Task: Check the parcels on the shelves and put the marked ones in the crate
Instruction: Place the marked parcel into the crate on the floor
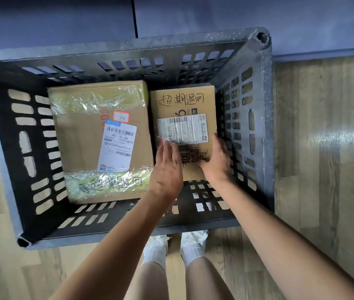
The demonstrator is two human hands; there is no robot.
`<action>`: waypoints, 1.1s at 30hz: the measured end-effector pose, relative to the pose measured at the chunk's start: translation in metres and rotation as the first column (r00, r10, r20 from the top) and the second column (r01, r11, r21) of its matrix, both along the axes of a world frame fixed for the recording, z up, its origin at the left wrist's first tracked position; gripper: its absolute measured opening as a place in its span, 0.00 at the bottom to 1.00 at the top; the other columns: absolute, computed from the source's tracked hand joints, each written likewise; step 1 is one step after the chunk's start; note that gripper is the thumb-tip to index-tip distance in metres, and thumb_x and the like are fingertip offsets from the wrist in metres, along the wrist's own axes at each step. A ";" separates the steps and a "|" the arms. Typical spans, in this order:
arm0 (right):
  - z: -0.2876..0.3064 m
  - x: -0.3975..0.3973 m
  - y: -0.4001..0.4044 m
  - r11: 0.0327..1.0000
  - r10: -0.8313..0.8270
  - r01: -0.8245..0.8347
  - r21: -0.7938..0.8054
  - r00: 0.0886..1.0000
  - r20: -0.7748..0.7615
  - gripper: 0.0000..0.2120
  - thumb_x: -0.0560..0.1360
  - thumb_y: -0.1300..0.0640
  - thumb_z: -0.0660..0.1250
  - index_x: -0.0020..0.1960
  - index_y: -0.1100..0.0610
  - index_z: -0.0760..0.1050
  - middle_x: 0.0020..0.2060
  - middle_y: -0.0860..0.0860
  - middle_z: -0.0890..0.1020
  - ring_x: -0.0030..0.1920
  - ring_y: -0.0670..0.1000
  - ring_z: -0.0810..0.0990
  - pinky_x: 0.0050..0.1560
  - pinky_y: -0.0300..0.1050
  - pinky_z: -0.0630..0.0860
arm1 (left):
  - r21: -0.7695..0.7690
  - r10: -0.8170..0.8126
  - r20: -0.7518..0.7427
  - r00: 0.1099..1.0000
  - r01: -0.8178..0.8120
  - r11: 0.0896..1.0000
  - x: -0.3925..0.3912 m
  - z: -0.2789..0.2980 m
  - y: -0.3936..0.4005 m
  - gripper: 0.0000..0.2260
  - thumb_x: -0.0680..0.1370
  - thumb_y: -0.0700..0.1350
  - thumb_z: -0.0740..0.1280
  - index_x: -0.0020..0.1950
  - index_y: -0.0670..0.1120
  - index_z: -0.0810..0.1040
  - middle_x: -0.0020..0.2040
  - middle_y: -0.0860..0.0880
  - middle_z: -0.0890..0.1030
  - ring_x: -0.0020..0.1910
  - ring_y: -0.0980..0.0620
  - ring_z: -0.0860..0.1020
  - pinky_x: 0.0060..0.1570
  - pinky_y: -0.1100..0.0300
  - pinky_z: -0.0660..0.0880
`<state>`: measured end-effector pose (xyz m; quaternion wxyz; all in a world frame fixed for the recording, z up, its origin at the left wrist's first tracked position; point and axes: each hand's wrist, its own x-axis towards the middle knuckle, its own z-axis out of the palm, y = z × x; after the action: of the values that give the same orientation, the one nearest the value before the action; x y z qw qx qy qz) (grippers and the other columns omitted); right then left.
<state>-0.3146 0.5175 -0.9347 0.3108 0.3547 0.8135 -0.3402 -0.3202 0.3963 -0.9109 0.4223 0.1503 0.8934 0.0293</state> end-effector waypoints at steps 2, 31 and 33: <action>0.000 0.000 0.001 0.996 0.078 -0.079 0.033 0.997 0.006 0.40 0.73 0.65 0.66 0.76 0.51 0.47 0.76 0.50 0.50 0.74 0.54 0.56 0.68 0.46 0.60 | 0.008 -0.028 0.013 1.000 0.028 1.000 -0.005 -0.004 0.000 0.27 0.79 0.35 0.46 0.72 0.32 0.34 0.75 0.35 0.40 0.75 0.41 0.39 0.72 0.53 0.34; -0.018 0.000 0.013 0.769 0.639 -0.632 0.097 0.766 -0.069 0.51 0.69 0.56 0.71 0.73 0.61 0.34 0.67 0.49 0.29 0.69 0.46 0.31 0.69 0.39 0.36 | 0.101 -0.006 -0.026 1.000 0.009 0.995 -0.026 -0.024 -0.009 0.40 0.78 0.51 0.62 0.74 0.39 0.36 0.77 0.43 0.39 0.76 0.46 0.38 0.71 0.58 0.34; -0.017 0.000 0.016 0.758 0.652 -0.646 0.086 0.755 -0.072 0.51 0.69 0.53 0.71 0.74 0.62 0.36 0.67 0.49 0.29 0.69 0.45 0.32 0.69 0.38 0.37 | 0.098 0.003 -0.032 0.999 0.000 0.995 -0.025 -0.026 -0.010 0.40 0.77 0.52 0.63 0.75 0.39 0.37 0.77 0.43 0.40 0.76 0.46 0.39 0.71 0.58 0.35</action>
<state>-0.3146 0.5334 -0.9515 0.3594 0.0422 0.9093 -0.2055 -0.3452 0.3868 -0.9365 0.3999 0.1709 0.8977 0.0712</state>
